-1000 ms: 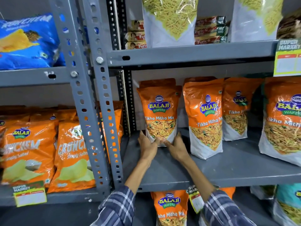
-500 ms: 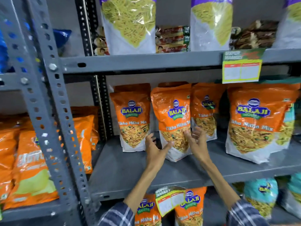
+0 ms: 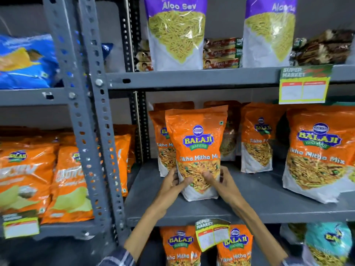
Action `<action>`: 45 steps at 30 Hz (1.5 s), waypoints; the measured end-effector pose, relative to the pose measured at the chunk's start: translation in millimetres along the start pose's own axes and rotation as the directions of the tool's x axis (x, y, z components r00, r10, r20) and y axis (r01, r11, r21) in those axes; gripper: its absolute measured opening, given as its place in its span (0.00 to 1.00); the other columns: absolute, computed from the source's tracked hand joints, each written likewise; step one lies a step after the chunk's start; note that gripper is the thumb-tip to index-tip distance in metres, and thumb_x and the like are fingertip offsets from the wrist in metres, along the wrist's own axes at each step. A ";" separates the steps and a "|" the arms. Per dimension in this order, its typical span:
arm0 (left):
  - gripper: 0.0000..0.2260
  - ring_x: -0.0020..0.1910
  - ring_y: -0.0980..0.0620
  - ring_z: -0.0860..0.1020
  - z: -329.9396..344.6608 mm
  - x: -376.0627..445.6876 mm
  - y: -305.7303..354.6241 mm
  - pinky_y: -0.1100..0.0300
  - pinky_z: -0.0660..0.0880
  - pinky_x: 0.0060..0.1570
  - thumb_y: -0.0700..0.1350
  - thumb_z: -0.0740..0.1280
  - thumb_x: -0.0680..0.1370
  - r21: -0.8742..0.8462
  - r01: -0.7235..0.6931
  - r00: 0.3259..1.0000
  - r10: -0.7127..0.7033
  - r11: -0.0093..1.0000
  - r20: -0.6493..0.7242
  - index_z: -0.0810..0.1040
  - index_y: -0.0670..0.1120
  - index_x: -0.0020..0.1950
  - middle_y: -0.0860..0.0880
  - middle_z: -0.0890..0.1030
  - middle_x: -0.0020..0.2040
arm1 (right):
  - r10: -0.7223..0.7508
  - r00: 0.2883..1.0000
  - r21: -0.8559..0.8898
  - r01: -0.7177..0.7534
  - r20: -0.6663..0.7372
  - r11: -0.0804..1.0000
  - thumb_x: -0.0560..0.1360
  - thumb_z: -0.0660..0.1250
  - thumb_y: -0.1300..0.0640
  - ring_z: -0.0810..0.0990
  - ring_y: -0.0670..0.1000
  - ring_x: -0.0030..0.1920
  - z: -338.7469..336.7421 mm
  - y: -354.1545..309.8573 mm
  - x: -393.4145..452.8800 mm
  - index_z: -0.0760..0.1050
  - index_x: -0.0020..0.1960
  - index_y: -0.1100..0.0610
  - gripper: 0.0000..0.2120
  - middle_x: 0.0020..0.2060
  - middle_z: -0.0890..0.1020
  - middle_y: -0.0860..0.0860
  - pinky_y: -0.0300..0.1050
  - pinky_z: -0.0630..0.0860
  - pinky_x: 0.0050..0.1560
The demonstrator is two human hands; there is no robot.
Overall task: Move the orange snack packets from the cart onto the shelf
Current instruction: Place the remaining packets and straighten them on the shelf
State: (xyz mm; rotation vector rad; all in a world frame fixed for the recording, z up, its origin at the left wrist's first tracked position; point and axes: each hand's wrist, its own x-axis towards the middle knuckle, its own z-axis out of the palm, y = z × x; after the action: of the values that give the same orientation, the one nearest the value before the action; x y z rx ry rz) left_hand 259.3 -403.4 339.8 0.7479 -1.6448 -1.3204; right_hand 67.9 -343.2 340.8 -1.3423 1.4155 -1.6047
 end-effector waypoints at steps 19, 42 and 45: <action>0.20 0.52 0.53 0.80 -25.3 -68.4 10.7 0.59 0.77 0.47 0.51 0.70 0.77 0.280 -0.213 0.765 0.338 0.936 -0.548 0.70 0.55 0.68 0.51 0.79 0.56 | -0.035 0.999 -0.140 0.035 0.002 0.990 0.75 0.71 0.45 0.81 0.44 0.54 45.3 -12.8 -29.3 0.66 0.68 0.53 0.27 0.55 0.79 0.49 0.37 0.79 0.49; 0.28 0.60 0.49 0.77 226.2 167.6 3.0 0.58 0.76 0.53 0.43 0.75 0.72 0.126 0.023 0.999 -0.017 0.992 -0.049 0.69 0.46 0.69 0.50 0.78 0.62 | 0.120 0.822 -0.014 -0.153 -0.556 0.988 0.86 0.50 0.50 0.68 0.62 0.75 -147.7 19.5 95.0 0.64 0.76 0.64 0.24 0.75 0.69 0.63 0.49 0.63 0.73; 0.30 0.60 0.49 0.78 229.7 176.9 -2.7 0.60 0.76 0.52 0.48 0.76 0.71 0.164 0.050 0.998 -0.053 0.985 0.015 0.69 0.47 0.69 0.49 0.79 0.64 | 0.207 0.790 0.050 -0.219 -0.578 0.974 0.86 0.46 0.47 0.71 0.62 0.73 -159.5 23.7 113.4 0.67 0.75 0.63 0.26 0.74 0.71 0.62 0.50 0.65 0.71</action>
State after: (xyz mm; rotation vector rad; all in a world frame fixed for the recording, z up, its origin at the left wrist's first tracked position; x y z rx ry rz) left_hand -24.4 -455.4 370.1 0.8832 -1.7757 -1.2421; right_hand -120.1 -397.8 364.3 -0.6687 1.8581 -1.9344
